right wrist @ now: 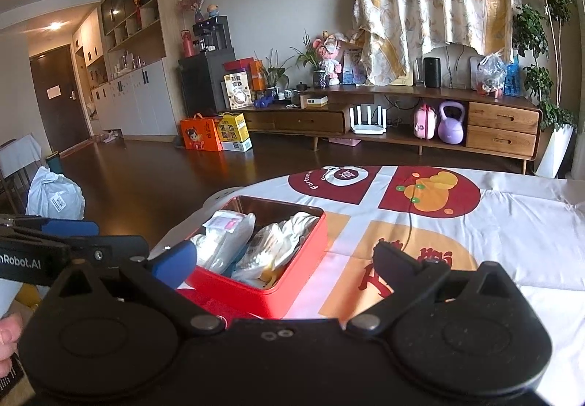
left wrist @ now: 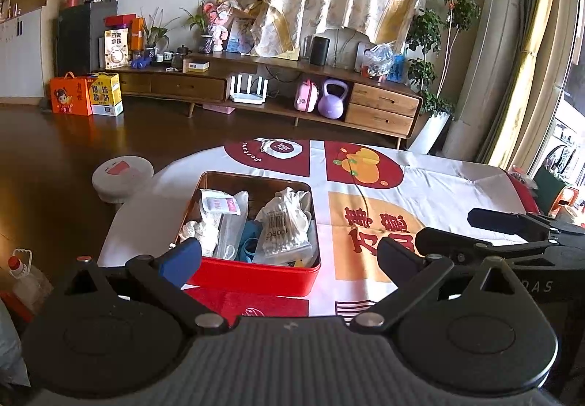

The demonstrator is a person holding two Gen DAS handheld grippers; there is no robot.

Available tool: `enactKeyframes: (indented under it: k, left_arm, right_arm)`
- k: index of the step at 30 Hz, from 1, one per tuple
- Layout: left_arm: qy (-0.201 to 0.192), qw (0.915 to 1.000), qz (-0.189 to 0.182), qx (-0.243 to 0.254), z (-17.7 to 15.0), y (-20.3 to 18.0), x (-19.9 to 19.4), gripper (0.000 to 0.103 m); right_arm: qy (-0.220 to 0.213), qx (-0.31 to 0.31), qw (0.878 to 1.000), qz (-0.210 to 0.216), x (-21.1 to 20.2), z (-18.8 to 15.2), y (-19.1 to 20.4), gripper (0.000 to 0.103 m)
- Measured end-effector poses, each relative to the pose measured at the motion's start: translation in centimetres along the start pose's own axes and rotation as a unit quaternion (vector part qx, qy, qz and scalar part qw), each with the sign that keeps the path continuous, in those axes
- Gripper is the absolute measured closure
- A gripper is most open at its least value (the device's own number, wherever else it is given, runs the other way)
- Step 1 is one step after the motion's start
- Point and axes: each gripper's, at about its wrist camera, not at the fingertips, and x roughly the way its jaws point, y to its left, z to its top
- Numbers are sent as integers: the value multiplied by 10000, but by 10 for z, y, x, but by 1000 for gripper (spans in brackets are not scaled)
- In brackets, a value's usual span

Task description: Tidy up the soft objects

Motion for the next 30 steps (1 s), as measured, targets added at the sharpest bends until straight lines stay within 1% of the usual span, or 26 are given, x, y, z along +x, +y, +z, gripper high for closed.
enactKeyframes:
  k: [30]
  left_arm:
    - [14, 10000, -16, -52, -2, -3, 5, 0]
  right_arm:
    - [33, 10, 10000, -14, 2, -3, -1, 0]
